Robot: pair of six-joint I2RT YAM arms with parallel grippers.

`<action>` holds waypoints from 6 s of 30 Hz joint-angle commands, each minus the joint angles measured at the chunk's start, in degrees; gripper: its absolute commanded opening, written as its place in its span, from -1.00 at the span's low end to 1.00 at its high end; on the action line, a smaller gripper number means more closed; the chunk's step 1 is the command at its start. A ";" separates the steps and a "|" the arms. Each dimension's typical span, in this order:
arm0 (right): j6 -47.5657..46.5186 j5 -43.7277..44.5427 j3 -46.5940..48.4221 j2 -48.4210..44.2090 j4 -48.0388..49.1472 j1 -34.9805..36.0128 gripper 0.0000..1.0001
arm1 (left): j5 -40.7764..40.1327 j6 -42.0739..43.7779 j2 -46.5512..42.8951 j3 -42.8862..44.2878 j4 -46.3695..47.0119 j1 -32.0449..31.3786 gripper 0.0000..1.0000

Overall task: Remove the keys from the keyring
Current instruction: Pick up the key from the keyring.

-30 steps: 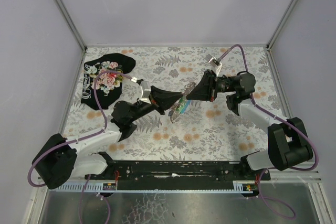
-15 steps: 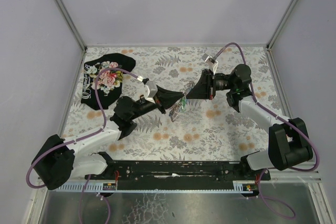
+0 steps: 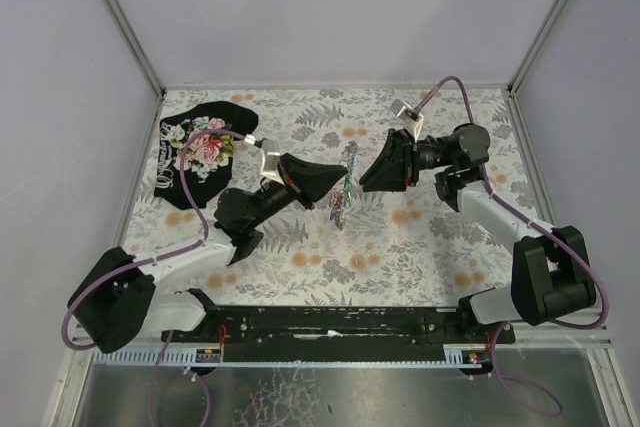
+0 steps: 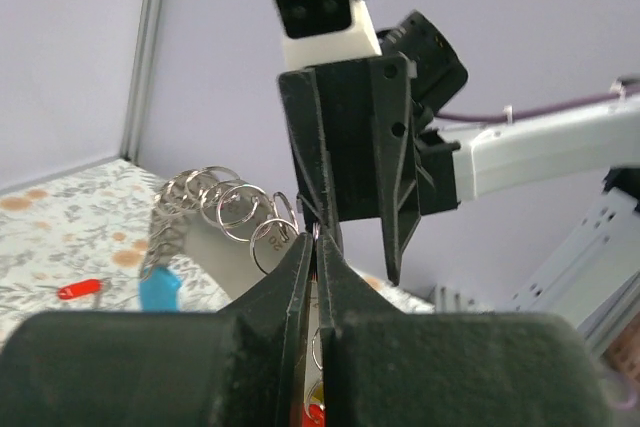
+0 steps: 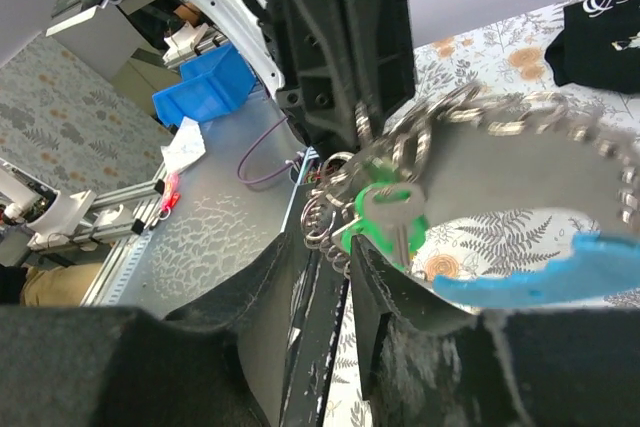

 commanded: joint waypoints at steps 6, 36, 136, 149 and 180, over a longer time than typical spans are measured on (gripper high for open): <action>4.93 -4.08 5.76 -3.14 2.34 -8.51 -0.24 | -0.84 -18.88 3.69 3.05 10.78 4.52 -1.00; -71.12 11.00 38.27 -4.25 -99.95 1.09 -0.29 | 9.33 -18.37 12.01 8.49 24.53 6.19 -1.00; -105.46 44.48 55.86 10.34 -139.14 8.54 -1.00 | 15.14 3.40 4.38 -1.45 3.36 3.98 -0.25; -104.59 37.40 55.01 8.46 -137.22 8.54 -1.00 | 21.50 -4.31 11.08 1.00 12.44 3.90 -0.45; -71.34 9.11 40.56 2.96 -110.78 1.34 -1.00 | 21.12 -26.98 8.11 -0.37 23.58 8.92 -0.23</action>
